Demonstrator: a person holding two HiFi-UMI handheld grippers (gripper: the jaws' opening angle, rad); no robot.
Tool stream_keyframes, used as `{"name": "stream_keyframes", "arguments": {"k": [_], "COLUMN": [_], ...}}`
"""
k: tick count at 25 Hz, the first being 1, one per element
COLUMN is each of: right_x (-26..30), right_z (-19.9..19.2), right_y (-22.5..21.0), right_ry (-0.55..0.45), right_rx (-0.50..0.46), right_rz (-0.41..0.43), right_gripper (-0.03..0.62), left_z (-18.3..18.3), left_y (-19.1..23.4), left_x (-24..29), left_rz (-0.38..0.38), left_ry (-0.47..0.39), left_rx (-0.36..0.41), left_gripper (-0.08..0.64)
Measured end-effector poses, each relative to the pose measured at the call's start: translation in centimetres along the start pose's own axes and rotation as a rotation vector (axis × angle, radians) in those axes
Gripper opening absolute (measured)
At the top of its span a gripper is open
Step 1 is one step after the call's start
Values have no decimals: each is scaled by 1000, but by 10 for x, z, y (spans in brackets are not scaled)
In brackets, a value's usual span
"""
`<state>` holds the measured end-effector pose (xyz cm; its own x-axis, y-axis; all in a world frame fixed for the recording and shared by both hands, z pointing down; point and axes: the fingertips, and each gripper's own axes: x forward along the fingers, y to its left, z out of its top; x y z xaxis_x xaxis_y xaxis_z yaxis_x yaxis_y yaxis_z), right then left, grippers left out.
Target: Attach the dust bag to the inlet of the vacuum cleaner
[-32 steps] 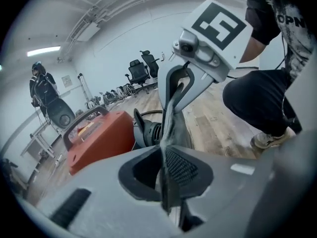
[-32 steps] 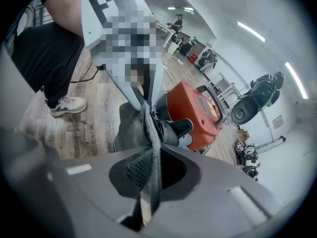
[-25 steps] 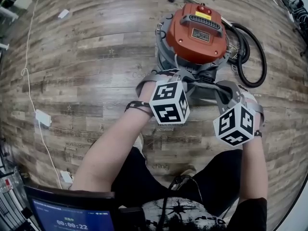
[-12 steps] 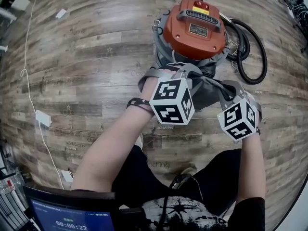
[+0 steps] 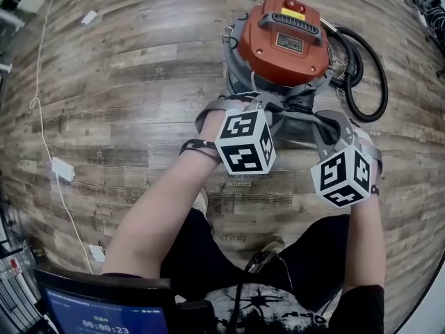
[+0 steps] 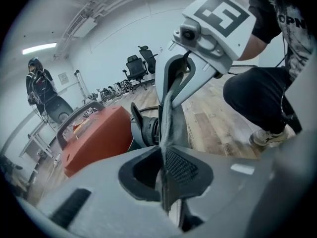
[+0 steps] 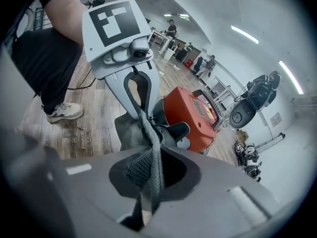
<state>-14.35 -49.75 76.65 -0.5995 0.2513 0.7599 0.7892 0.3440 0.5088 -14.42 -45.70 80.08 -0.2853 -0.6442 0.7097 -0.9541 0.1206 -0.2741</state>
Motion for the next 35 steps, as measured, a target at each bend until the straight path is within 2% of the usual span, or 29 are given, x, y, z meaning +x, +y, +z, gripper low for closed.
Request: {"name": "stream_keyframes", "arguments": {"k": [3, 6, 23, 31, 35], "right_x": [2, 6, 8, 4, 5], "right_z": [-12, -22, -24, -14, -13], "right_y": [2, 4, 7, 3, 2], "right_ry": [-26, -15, -5, -13, -22], "right_rx": [85, 118, 124, 87, 94], "right_rz": [20, 30, 13, 11, 21], "right_gripper": [20, 18, 21, 20, 20], "left_z": [9, 22, 23, 14, 11], "left_y": [1, 6, 6, 6, 8], "left_x": [-3, -8, -8, -4, -2], "left_rz": [12, 31, 66, 29, 28], "left_ry": [-14, -46, -75, -75, -53], "left_rx": [17, 23, 18, -59, -45], "left_gripper": [35, 35, 48, 38, 40]}}
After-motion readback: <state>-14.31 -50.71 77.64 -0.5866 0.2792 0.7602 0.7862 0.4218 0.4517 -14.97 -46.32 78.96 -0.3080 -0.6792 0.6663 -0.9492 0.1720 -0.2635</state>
